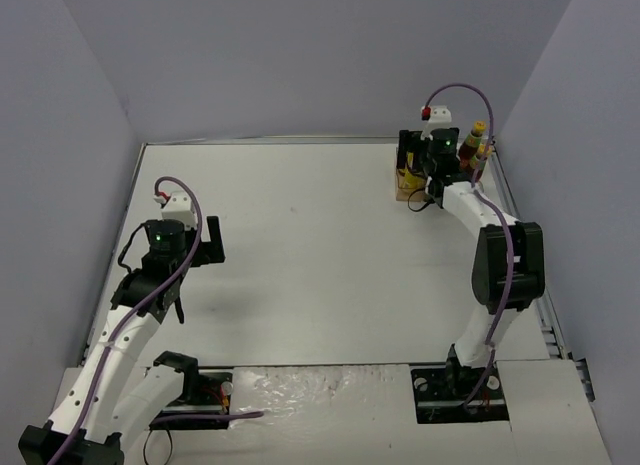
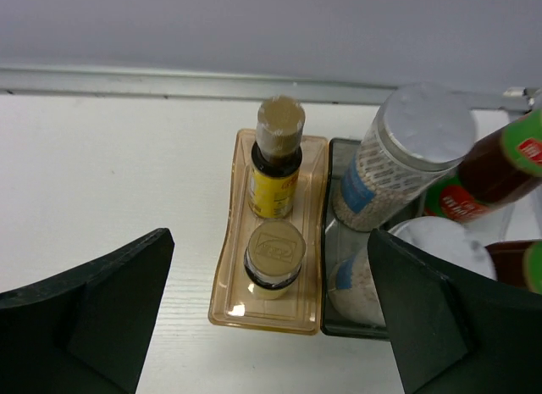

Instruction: Organize the condiment bottles

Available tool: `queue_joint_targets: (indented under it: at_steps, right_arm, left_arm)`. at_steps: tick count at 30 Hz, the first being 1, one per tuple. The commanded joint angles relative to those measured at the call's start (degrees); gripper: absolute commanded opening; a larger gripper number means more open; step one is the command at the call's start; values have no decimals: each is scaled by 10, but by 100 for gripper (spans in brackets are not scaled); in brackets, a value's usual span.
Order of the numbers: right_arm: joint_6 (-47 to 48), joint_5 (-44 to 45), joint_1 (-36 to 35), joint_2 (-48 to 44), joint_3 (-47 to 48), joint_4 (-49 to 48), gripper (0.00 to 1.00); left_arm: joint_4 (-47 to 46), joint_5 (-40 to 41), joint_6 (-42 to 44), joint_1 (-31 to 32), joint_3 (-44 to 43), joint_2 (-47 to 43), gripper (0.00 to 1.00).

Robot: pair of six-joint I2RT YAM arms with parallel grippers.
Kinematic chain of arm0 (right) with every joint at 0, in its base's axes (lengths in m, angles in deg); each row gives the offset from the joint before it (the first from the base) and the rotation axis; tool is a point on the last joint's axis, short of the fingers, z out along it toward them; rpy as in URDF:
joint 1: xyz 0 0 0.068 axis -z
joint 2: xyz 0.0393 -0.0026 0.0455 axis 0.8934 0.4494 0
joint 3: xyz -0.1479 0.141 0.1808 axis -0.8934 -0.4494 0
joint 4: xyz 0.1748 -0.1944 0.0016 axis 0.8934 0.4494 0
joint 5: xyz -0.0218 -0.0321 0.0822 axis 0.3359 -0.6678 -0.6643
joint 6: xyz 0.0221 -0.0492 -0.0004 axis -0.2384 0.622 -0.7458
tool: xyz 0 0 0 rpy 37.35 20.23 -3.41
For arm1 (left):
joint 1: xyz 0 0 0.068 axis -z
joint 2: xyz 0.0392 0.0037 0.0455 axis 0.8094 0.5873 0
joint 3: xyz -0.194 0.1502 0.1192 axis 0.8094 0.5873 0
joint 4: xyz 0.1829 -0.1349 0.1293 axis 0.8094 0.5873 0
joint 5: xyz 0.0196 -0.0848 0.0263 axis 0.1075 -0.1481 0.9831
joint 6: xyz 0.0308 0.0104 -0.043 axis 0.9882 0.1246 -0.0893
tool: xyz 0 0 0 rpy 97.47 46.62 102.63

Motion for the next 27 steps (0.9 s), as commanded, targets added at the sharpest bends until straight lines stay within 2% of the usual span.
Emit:
queue_joint_targets:
  at_steps: [1,7,14,20,27]
  right_arm:
    - [3,6,-9,-142,-1,1,98]
    - [-6,9,-15,-301,-34,74,100]
    - [-17,35,-15,-491,-101,204,100]
    - [-77,91,-14,-645,-197,262,100]
    - [-92,71,-14,-778,-286,306,100]
  left_arm:
    - [-24,-9,0,7,-18,-15,97]
    - [-20,6,5,30,-19,-33,97]
    - [-11,18,2,39,-19,-51,97]
    - [-8,28,-3,45,-17,-54,97]
    - [-19,45,-2,59,-9,-66,97]
